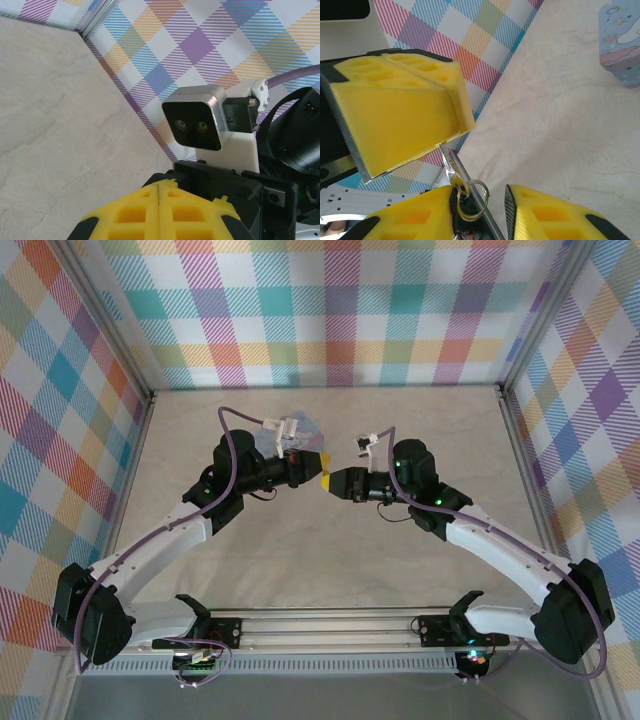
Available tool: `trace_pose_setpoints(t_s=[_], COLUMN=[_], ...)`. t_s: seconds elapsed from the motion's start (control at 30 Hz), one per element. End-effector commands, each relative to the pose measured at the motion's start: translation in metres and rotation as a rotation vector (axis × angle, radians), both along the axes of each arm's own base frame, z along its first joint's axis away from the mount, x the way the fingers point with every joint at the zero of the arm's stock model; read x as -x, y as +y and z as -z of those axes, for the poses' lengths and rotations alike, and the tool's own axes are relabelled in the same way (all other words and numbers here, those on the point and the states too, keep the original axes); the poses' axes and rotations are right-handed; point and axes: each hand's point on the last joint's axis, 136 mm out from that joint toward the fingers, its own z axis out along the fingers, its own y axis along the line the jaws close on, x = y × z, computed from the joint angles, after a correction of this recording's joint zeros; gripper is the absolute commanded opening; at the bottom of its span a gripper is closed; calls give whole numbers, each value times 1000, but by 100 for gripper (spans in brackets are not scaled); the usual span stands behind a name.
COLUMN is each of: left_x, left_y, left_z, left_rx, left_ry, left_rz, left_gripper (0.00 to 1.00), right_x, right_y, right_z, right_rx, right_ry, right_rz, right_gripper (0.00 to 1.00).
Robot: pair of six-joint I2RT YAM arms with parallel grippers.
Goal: Unlock the padlock with the key
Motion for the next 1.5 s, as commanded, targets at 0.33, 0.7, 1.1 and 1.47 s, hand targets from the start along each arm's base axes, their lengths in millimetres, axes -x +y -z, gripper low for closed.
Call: trace_pose_setpoints(t_s=[0.33,0.7,1.1,1.47], left_x=[5,4,1,-2], left_y=[-3,-2,1,4], left_z=[-5,-4,-9,-1], left_rx=[22,16,-5,-21], left_ry=[-26,-27,-44,21], left_rz=[14,3,-17,-50], left_gripper=[0,0,26,60], right_x=[0,4,8,7], right_y=[2,-6,-17,-21], right_z=[-28,-22,-7,-6], right_rx=[-57,-26,65,91], right_ry=[-59,-62,-72,-97], right_rz=[-8,13,31,47], right_gripper=[17,1,0,0])
